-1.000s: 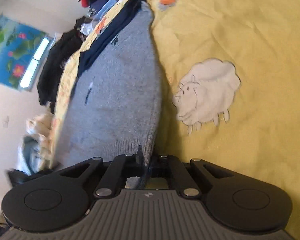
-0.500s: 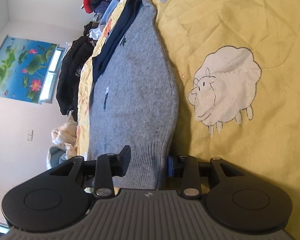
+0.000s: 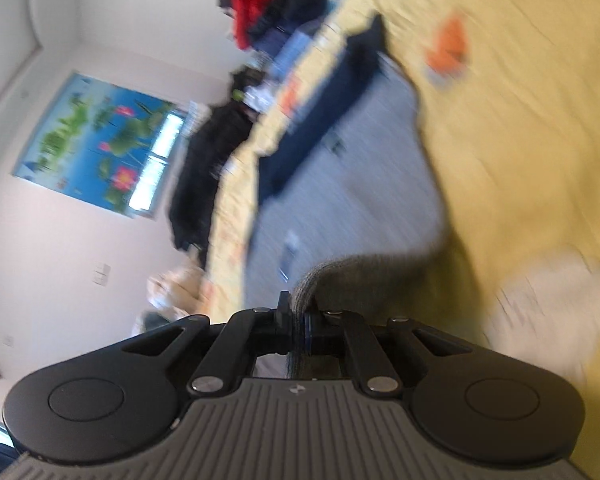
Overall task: Fold small clothes
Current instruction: 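Carry the held hem with both tools over the collar, folding the sweater in half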
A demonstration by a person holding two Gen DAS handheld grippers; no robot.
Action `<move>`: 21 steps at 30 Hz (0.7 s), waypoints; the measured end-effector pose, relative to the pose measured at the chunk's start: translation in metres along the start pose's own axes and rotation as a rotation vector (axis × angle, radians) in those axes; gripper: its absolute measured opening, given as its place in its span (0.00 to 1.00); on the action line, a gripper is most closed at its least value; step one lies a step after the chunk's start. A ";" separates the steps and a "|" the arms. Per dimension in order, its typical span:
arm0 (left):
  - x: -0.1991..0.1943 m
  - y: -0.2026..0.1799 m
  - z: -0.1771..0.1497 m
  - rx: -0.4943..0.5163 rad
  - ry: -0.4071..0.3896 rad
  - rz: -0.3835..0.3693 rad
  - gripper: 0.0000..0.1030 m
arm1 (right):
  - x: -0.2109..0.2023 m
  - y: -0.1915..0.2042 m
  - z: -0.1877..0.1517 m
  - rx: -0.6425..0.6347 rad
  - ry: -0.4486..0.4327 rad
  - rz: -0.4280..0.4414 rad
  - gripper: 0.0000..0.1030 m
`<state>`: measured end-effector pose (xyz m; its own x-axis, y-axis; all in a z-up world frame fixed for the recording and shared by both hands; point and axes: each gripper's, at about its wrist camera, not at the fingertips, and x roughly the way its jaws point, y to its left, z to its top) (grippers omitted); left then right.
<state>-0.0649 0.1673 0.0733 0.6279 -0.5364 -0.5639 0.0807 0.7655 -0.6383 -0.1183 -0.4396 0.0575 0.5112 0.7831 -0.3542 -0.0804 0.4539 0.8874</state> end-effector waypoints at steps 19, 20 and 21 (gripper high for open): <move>0.179 0.014 0.226 0.022 -0.154 0.018 0.05 | 0.137 -0.035 0.256 0.026 -0.208 0.063 0.15; 0.191 0.020 0.235 0.013 -0.153 0.032 0.05 | 0.146 -0.043 0.268 0.044 -0.210 0.047 0.15; 0.203 0.025 0.243 0.005 -0.148 0.056 0.05 | 0.155 -0.052 0.276 0.061 -0.210 0.035 0.15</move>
<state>0.2529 0.1635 0.0699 0.7384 -0.4354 -0.5150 0.0464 0.7946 -0.6054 0.2012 -0.4588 0.0377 0.6768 0.6889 -0.2596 -0.0526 0.3969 0.9163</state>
